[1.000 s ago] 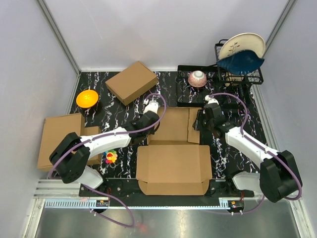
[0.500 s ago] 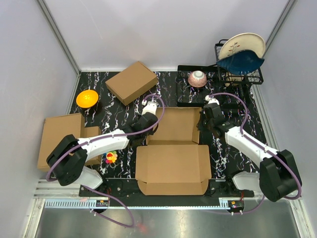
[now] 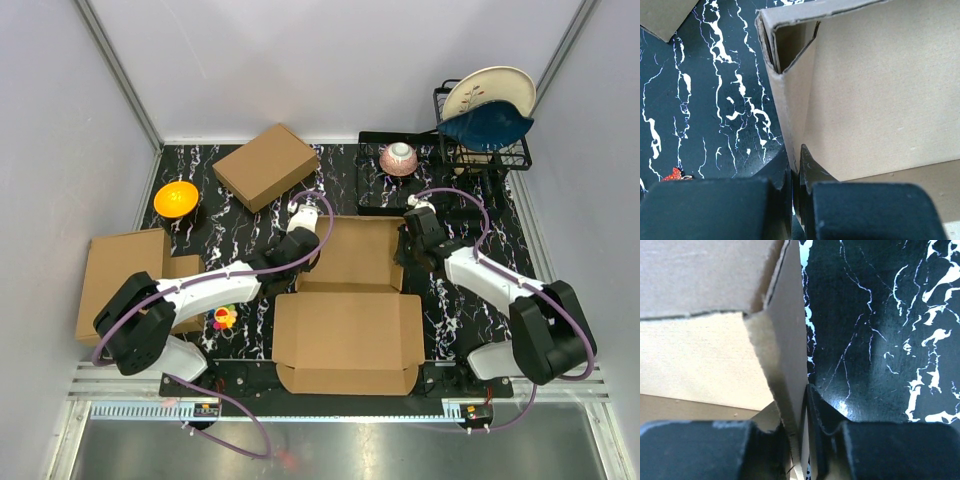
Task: Fold the paper box
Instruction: Fold the paper box at the center of the board.
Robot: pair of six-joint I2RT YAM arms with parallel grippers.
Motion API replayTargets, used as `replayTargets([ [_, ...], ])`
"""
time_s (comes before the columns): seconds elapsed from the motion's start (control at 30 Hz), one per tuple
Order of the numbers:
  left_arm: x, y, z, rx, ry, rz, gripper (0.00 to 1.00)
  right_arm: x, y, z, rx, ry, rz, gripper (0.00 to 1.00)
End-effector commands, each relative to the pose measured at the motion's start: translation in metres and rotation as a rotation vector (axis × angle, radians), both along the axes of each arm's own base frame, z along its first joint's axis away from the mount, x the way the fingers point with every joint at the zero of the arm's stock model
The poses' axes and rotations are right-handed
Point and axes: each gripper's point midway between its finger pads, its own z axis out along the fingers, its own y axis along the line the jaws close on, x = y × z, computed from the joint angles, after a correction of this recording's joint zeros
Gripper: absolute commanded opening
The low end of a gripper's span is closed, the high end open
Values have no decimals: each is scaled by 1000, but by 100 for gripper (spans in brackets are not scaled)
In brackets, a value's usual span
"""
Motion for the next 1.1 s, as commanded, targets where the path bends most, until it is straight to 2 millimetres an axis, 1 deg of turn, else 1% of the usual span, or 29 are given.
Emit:
replayTargets([
  [0.0,-9,-31,15,-84,-19,-114,0,4,21,4,64,-5,42,17],
  [0.03,-9,-31,15,-85,-19,-113,0,5,21,4,60,-7,40,13],
  [0.1,-8,-31,15,-83,-19,-108,0,4,16,0,39,2,26,8],
  [0.17,-9,-30,13,-75,-8,-104,0,4,13,-2,24,11,12,0],
  [0.3,-8,-31,12,-70,7,-93,0,5,3,-8,-29,35,-31,0],
  [0.4,-8,-36,10,-79,24,-99,0,2,4,-11,-53,53,-31,0],
  [0.43,-8,-37,9,-83,28,-101,2,2,5,-10,-50,51,-30,0],
  [0.47,-9,-37,7,-84,34,-102,3,1,6,-10,-49,53,-29,2],
  [0.5,-10,-38,6,-83,38,-104,4,0,7,-10,-49,56,-26,15],
  [0.57,-10,-38,5,-84,42,-102,8,-1,5,-10,-73,63,-22,26],
  [0.63,-10,-38,5,-81,45,-100,9,-1,6,-7,-111,58,-6,33],
  [0.67,-10,-38,5,-79,47,-98,9,-2,-1,-9,-153,66,-20,34],
  [0.7,-9,-39,6,-79,46,-96,9,-3,-1,-8,-168,65,-18,34],
  [0.73,-9,-38,5,-71,54,-97,9,-1,0,-6,-182,60,-15,29],
  [0.8,-8,-41,9,-76,52,-98,9,0,-6,-4,-215,60,-25,17],
  [0.83,-8,-40,9,-71,55,-96,9,1,-6,-2,-222,55,-29,12],
  [0.87,-8,-39,10,-68,56,-94,9,1,-10,-3,-246,60,-38,4],
  [0.93,-8,-38,11,-58,60,-88,9,2,-13,-1,-268,56,-46,0],
  [0.97,-6,-38,15,-58,55,-82,9,1,-15,-1,-287,61,-52,0],
  [1.03,-8,-35,13,-38,68,-75,9,3,-17,1,-312,57,-57,0],
  [1.07,-7,-35,15,-38,67,-70,9,1,-21,-2,-369,65,-61,0],
])
